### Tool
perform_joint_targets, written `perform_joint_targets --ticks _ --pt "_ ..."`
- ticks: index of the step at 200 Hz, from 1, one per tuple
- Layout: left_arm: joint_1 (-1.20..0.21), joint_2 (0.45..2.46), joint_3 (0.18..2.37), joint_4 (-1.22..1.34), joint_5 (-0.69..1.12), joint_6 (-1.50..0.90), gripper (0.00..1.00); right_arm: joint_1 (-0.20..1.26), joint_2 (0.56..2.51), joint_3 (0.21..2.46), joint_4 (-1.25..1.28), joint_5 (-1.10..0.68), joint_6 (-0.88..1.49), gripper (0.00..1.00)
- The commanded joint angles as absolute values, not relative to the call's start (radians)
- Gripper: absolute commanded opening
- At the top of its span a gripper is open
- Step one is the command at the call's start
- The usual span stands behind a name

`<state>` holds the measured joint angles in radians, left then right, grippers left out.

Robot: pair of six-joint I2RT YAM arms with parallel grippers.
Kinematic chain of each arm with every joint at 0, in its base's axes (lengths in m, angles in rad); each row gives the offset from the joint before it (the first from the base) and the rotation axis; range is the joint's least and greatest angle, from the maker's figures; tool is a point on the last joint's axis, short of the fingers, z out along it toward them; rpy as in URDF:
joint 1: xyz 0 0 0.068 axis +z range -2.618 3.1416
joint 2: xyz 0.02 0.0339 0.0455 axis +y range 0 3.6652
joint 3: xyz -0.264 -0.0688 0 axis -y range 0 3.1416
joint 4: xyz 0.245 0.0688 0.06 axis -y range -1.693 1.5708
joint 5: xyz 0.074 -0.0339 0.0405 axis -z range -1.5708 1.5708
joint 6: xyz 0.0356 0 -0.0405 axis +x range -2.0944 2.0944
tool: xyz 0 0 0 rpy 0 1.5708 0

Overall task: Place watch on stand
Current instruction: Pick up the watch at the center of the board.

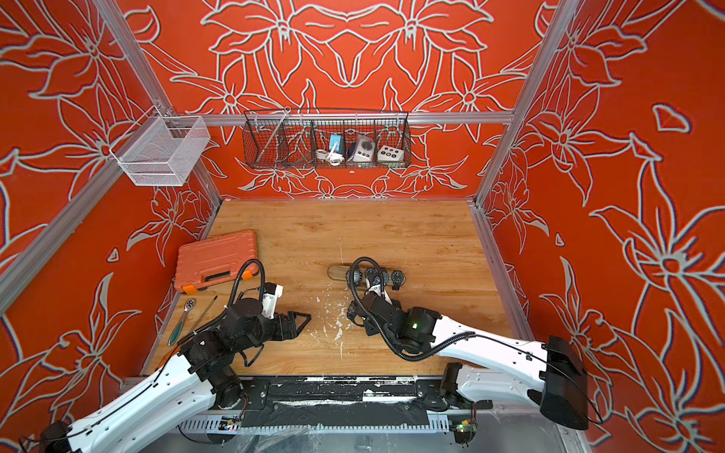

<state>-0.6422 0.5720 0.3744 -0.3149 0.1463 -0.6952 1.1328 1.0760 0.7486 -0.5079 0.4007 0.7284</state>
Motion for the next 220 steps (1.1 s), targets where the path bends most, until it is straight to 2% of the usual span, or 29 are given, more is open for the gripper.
perform_joint_targets --ticks 1,35,128,220 --pt "-0.639 0.549 0.418 -0.284 0.184 -0.657 0.9 1.129 1.069 0.769 -0.474 0.462 0.684 0.0" --pt "-0.649 0.553 0.422 -0.179 0.263 -0.675 0.91 1.129 1.099 0.797 -0.436 0.444 0.621 0.0" --pt "-0.744 0.744 0.508 -0.059 0.281 -0.689 0.92 1.146 1.218 0.885 -0.331 0.365 0.542 0.0" --pt "-0.773 0.831 0.521 -0.013 0.292 -0.68 0.81 1.166 1.24 0.887 -0.271 0.329 0.526 0.0"
